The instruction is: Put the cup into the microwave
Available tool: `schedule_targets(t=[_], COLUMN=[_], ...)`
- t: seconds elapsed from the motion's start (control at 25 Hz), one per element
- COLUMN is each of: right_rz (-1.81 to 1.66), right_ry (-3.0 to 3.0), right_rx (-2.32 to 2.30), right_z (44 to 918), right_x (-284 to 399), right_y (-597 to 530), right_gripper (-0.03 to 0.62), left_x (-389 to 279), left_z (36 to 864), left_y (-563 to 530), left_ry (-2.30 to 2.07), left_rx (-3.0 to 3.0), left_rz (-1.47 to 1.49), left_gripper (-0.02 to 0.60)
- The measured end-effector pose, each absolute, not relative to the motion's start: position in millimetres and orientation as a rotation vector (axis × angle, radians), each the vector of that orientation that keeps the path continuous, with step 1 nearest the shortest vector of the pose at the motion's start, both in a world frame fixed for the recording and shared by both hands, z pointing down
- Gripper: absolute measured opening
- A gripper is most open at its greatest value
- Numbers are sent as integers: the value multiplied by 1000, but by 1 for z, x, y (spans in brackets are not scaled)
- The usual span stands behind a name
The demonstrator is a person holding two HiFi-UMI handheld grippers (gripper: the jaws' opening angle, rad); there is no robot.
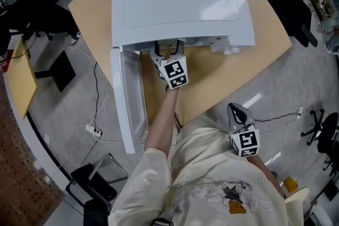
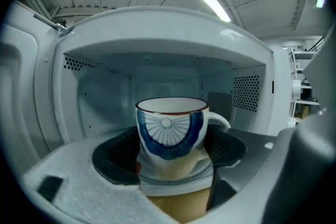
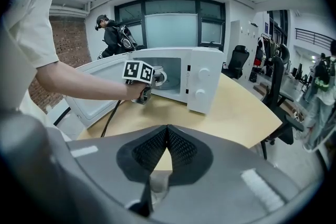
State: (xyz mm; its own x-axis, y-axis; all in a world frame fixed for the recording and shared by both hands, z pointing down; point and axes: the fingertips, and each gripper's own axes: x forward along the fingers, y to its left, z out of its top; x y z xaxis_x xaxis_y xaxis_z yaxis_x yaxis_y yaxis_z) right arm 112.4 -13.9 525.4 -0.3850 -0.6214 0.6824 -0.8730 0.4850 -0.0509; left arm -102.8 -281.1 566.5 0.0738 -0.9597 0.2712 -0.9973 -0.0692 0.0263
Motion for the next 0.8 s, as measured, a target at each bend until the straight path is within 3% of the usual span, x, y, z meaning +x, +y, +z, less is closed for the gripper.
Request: schedule_targets(t=[0.8], right_rz=[534], right_ry=[-2051], right_rx=[1343], right_z=[519], right_x=[147], right_y=[-13], right_gripper=[6], left_x=[-96], left_z=[587], left_y=[-318], left_ry=[-1959], left_rx=[2189], left_rz=[335], left_gripper=[385])
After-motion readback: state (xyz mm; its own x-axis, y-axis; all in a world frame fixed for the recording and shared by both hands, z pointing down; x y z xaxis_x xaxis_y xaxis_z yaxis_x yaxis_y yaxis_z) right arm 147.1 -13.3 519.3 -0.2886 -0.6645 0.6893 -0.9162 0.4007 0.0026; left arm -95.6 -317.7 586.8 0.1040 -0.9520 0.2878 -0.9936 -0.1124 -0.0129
